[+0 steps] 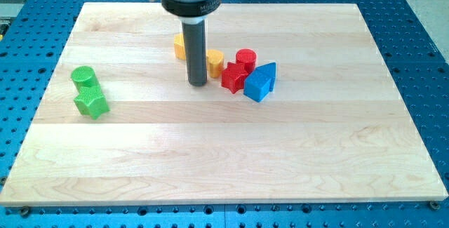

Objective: Push the yellow heart to the top left of the red circle

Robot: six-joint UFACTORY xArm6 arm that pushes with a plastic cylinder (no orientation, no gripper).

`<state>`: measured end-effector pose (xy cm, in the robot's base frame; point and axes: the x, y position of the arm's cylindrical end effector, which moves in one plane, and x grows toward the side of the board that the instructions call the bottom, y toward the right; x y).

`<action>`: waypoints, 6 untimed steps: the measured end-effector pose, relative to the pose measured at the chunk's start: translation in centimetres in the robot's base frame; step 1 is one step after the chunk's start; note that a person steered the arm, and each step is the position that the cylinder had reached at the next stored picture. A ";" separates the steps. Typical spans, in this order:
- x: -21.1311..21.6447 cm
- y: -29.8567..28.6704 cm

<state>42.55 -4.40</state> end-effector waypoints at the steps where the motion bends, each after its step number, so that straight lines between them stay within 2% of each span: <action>1: 1.3 1.2; 2: 0.2 2.4; 4: -6.1 2.5; 6: -6.2 2.4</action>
